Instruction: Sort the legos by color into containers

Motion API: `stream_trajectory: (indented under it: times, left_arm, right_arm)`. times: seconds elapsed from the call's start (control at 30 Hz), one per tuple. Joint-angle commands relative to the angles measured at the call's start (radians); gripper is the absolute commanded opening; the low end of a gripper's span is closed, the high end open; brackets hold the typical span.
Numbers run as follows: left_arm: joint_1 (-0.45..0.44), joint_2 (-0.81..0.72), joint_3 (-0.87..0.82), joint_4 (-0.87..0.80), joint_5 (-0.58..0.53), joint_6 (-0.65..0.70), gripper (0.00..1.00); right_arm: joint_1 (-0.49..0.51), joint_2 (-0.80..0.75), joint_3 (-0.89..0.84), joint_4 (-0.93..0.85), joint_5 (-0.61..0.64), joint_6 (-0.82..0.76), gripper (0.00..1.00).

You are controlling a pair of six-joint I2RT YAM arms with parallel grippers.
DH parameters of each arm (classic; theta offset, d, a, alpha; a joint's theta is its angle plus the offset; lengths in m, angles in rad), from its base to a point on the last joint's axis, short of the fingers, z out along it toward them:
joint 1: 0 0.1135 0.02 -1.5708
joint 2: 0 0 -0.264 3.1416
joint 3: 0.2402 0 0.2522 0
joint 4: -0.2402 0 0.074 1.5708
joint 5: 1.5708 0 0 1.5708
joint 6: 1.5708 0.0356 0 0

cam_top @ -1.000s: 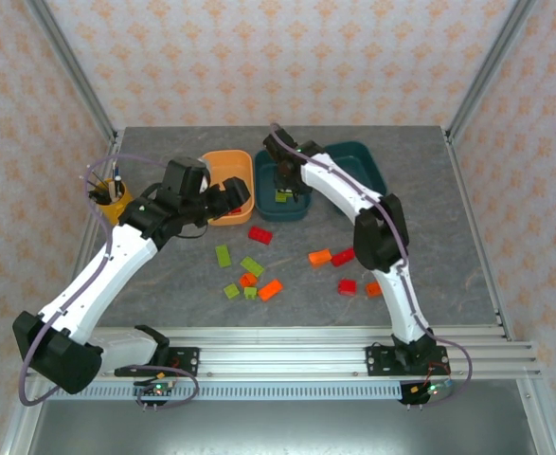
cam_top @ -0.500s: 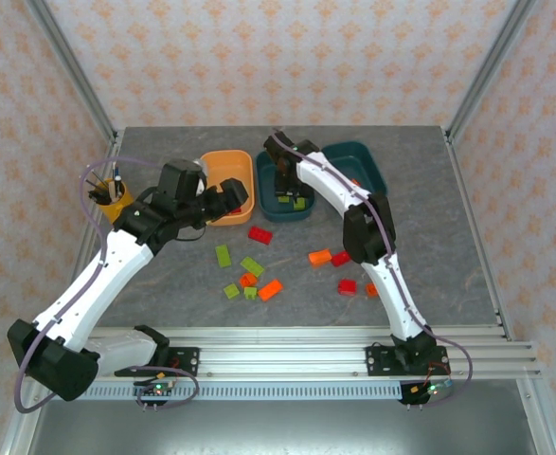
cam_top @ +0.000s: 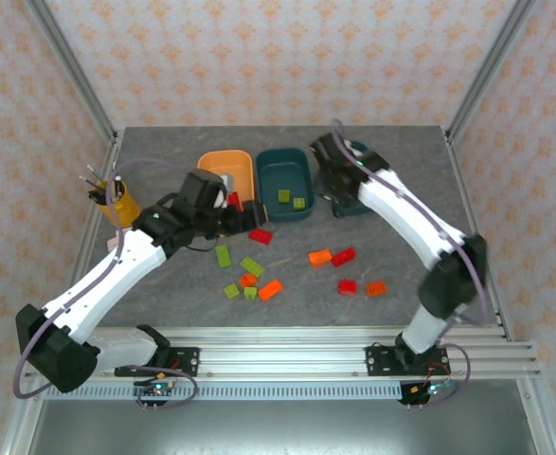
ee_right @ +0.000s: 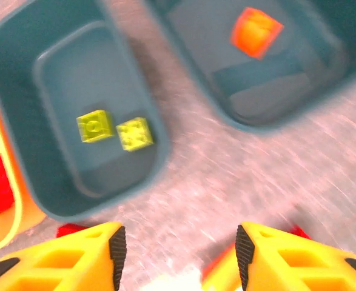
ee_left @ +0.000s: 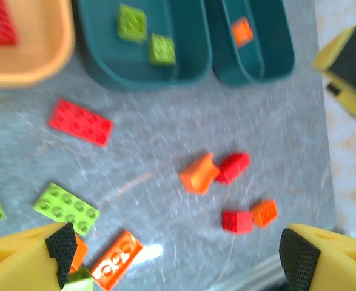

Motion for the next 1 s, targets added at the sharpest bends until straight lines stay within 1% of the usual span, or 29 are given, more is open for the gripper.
stream_trajectory:
  times: [0.0, 0.1, 0.23, 0.3, 0.47, 0.6, 0.73, 0.83, 0.97]
  left_arm:
    - [-0.081, 0.018, -0.049, 0.039, 0.042, 0.079, 0.9]
    - [-0.153, 0.04, -0.087, 0.08, 0.034, 0.091, 0.9]
    - [-0.199, 0.08, -0.105, 0.107, 0.032, 0.088, 0.89]
    - [-0.209, 0.092, -0.103, 0.116, 0.033, 0.086, 0.89]
    - [-0.213, 0.108, -0.073, 0.108, 0.031, 0.089, 0.89]
    - [-0.213, 0.11, -0.056, 0.094, 0.025, 0.089, 0.89]
    - [-0.213, 0.098, -0.058, 0.097, 0.02, 0.074, 0.89]
    - [-0.213, 0.088, -0.065, 0.105, 0.016, 0.061, 0.89]
    - [-0.213, 0.081, -0.067, 0.106, 0.005, 0.053, 0.89]
  right_arm:
    - [-0.041, -0.131, -0.266, -0.028, 0.016, 0.258, 0.54]
    - [-0.071, -0.269, -0.476, -0.033, -0.013, 0.369, 0.62]
    - [-0.118, -0.35, -0.663, 0.008, -0.112, 0.476, 0.73]
    - [-0.143, -0.371, -0.742, 0.053, -0.162, 0.514, 0.74]
    - [-0.166, -0.383, -0.82, 0.094, -0.174, 0.544, 0.76]
    - [-0.178, -0.378, -0.897, 0.178, -0.21, 0.586, 0.72]
    - [-0.21, -0.369, -0.921, 0.251, -0.203, 0.548, 0.67]
    - [-0.232, -0.344, -0.922, 0.269, -0.212, 0.524, 0.58]
    - [-0.238, -0.304, -0.936, 0.306, -0.225, 0.51, 0.45]
